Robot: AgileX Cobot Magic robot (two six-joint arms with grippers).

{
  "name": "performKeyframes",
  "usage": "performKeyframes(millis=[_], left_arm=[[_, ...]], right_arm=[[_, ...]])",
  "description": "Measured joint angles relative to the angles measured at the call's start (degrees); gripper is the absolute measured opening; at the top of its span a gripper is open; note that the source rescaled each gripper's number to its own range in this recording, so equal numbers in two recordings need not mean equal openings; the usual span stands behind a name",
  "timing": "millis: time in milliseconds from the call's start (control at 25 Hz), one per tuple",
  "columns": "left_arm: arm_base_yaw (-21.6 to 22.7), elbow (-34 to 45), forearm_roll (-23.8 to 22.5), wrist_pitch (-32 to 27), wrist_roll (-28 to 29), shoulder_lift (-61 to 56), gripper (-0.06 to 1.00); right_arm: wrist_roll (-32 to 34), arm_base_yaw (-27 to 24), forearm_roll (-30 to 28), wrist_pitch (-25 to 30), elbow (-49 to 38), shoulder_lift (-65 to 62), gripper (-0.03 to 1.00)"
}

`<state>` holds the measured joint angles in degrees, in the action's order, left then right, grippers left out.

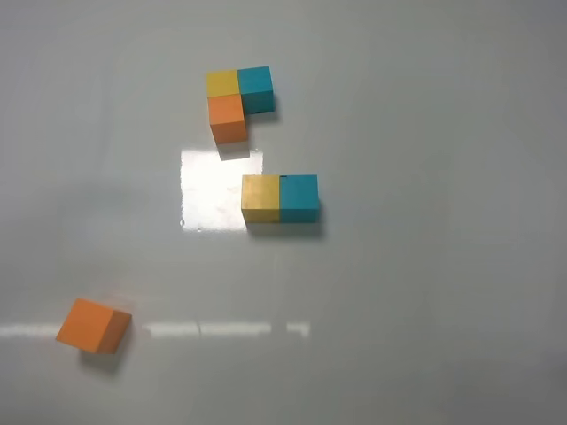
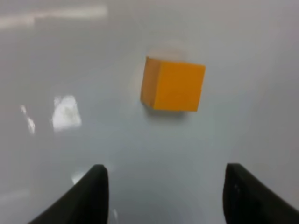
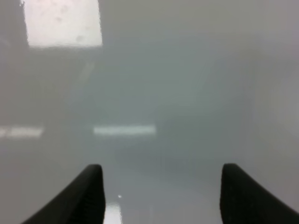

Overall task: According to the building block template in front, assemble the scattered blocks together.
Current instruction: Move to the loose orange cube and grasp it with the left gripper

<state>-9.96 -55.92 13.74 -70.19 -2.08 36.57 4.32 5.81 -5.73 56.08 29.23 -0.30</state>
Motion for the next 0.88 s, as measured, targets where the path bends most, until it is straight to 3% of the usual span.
performKeyframes(millis=[240, 440, 680, 880], left_arm=[[-3.7, 1.3, -2.22, 0.1, 11.16, 2.19, 0.39], [-8.06, 3.17, -7.86, -0.02, 20.73, 4.54, 0.39], [-18.58, 3.17, -13.74, 0.08, 25.53, 11.21, 0.45], [-28.5, -1.08, -23.11, 0.07, 32.92, 17.29, 0.55]], right_arm=[[0.0, 0.0, 0.0, 0.0, 0.0, 0.0, 0.39], [0.0, 0.0, 0.0, 0.0, 0.0, 0.0, 0.39], [0.0, 0.0, 0.0, 0.0, 0.0, 0.0, 0.39], [0.05, 0.0, 0.0, -0.05, 0.0, 0.0, 0.39]])
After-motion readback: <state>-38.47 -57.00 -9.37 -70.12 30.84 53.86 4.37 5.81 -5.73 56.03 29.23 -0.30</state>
